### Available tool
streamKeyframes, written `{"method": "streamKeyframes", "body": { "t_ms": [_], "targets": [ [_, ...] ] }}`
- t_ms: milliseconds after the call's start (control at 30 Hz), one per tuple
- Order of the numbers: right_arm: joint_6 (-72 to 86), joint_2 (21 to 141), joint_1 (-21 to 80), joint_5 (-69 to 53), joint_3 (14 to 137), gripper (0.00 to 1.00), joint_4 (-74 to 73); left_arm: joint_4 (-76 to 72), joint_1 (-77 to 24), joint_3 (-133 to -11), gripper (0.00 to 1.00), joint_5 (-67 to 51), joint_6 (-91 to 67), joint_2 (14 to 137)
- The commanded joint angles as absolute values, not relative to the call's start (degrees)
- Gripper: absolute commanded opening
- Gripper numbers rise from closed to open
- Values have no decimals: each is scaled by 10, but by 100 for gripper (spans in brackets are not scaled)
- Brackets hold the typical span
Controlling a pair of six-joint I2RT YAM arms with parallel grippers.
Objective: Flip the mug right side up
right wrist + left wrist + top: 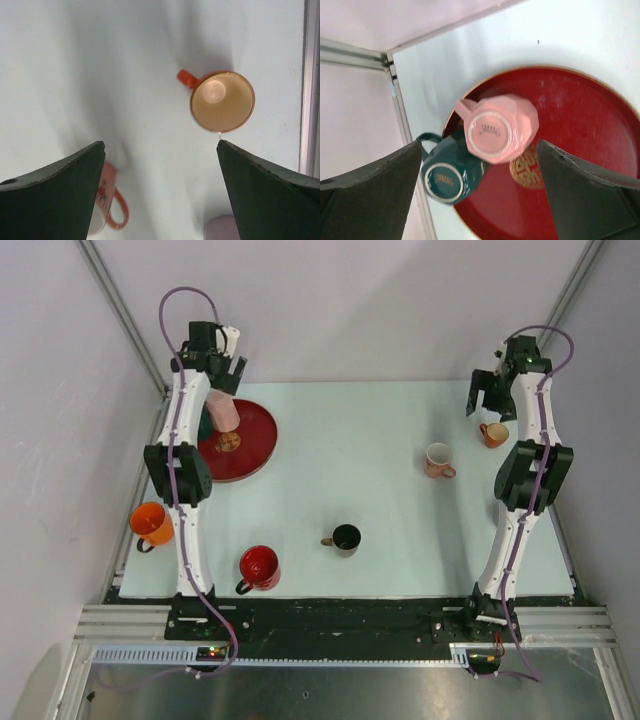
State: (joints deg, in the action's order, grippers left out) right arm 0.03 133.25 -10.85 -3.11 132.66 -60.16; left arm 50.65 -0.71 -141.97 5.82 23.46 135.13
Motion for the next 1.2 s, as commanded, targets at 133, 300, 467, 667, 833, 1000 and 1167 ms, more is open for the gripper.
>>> {"method": "streamKeyframes", "body": {
  "t_ms": [133, 300, 467, 667, 833, 1000, 1167],
  "targets": [
    [-43, 1226, -67, -62, 1268, 99, -616, 398, -3, -1451, 100, 30, 152, 1408],
    [-21, 1187, -63, -109, 1254, 99, -603, 396, -2, -1441, 94, 15, 151, 1420],
    [-4, 1153, -57, -137, 1243, 99, -588, 396, -2, -1408, 79, -19, 157, 1413],
    [-2, 1117, -47, -139, 1210, 100, -570, 396, -2, -1309, 69, -75, 159, 1368],
    [-5, 1097, -44, -145, 1185, 100, -565, 396, -2, -1239, 63, -87, 169, 1327],
    [-9, 1081, -42, -145, 1162, 100, -562, 396, -10, -1113, 64, -149, 257, 1241],
    [-5, 1057, -40, -150, 1103, 99, -534, 410, -13, -994, 68, -173, 405, 1172]
  ]
}}
